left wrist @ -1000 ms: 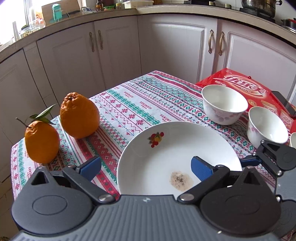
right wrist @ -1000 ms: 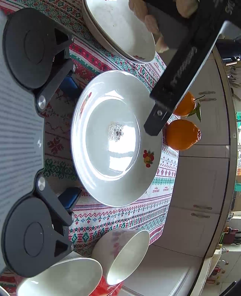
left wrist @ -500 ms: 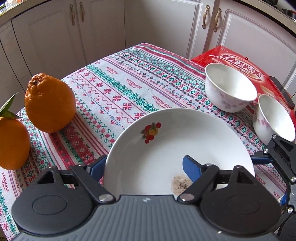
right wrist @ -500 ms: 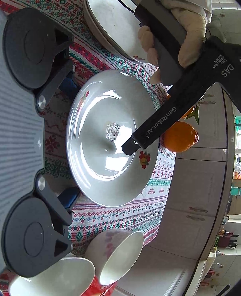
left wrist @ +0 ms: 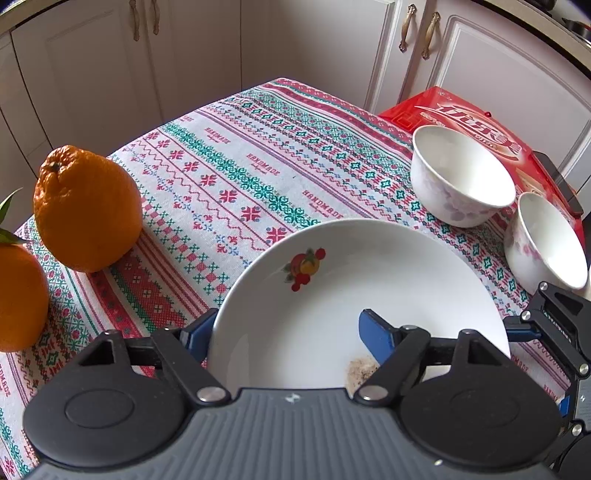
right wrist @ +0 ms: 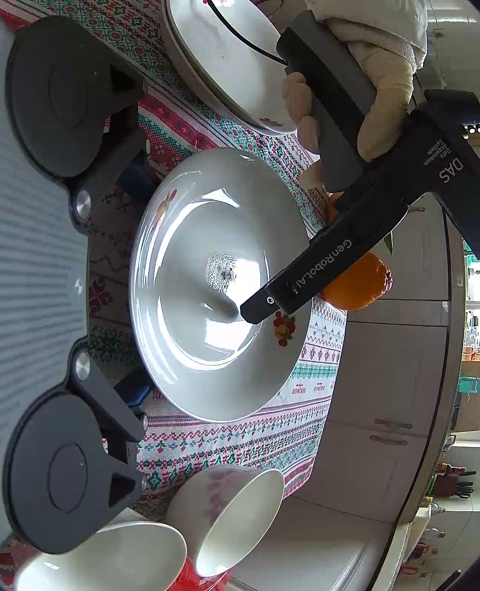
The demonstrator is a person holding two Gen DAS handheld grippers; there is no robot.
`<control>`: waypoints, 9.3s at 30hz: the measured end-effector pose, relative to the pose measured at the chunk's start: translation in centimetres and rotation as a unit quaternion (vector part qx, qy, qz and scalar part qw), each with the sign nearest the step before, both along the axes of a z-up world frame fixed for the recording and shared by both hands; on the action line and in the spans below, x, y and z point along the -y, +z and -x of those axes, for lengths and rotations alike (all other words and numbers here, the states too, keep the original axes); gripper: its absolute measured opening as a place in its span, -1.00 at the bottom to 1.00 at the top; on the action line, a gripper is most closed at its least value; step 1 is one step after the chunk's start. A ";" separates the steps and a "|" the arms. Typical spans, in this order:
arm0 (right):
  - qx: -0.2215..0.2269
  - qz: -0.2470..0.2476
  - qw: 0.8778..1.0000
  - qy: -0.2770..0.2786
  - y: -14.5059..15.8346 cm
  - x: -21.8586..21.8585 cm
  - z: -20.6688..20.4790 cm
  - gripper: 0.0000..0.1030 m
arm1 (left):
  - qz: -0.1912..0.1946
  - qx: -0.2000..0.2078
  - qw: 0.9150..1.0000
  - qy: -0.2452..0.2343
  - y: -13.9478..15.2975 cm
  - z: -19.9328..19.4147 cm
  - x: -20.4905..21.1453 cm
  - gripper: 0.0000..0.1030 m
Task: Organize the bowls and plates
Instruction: 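Lift the stained white plate off the table with the left tool, then carry the stained plate over the plate stack and lower it on top, then open the left tool and withdraw it from the plate stack, then move the right tool to a white bowl and grasp its rim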
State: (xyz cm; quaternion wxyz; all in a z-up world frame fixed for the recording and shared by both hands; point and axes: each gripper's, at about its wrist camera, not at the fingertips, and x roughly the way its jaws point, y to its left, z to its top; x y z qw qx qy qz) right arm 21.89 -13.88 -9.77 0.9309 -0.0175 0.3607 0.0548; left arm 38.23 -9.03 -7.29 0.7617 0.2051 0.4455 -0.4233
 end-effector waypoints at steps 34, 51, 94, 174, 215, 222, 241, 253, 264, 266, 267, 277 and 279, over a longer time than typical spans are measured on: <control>0.024 0.022 0.999 0.041 3.1 -1.9 2.1 0.88 | 0.029 0.031 0.999 0.012 4.4 3.5 -4.4 0.54; 0.043 0.033 0.990 0.129 5.7 -5.4 4.0 0.88 | 0.048 0.050 0.994 0.089 6.8 7.5 -11.3 0.54; 0.023 0.070 0.973 0.220 5.4 -12.0 4.7 0.88 | 0.075 0.011 0.978 0.195 2.5 10.9 -20.9 0.54; 0.037 0.018 0.973 0.228 5.2 -10.5 4.1 0.89 | 0.026 -0.006 0.980 0.196 3.5 8.6 -21.0 0.76; 0.036 -0.038 0.967 0.248 5.0 -9.8 4.1 0.77 | -0.020 0.023 0.986 0.162 3.4 8.3 -18.7 0.81; 0.030 -0.018 0.966 0.256 4.6 -10.7 3.5 0.77 | 0.007 0.050 0.985 0.168 5.4 9.8 -19.4 0.81; 0.084 0.036 0.993 0.074 9.2 0.1 11.6 1.00 | 0.137 0.191 0.960 0.152 6.5 22.6 -12.9 0.92; 0.067 0.026 0.994 -0.082 7.9 10.7 18.0 1.00 | 0.146 0.187 0.971 -0.003 3.1 28.7 -1.8 0.93; 0.030 -0.040 0.993 -0.104 5.2 15.6 19.3 0.91 | 0.148 0.150 0.973 -0.091 -0.1 30.7 5.1 0.87; 0.023 -0.050 0.994 -0.099 4.9 15.9 19.0 0.75 | 0.155 0.143 0.973 -0.092 -0.1 30.7 5.4 0.87; 0.019 -0.055 0.994 -0.096 4.8 16.1 18.9 0.71 | 0.157 0.140 0.973 -0.092 -0.1 30.6 5.6 0.85; -0.001 -0.088 0.993 -0.081 4.1 17.2 18.0 0.36 | 0.165 0.122 0.974 -0.094 -0.3 30.6 6.3 0.60; -0.001 -0.085 0.993 -0.080 4.2 17.1 18.0 0.36 | 0.167 0.120 0.974 -0.095 -0.3 30.7 6.4 0.57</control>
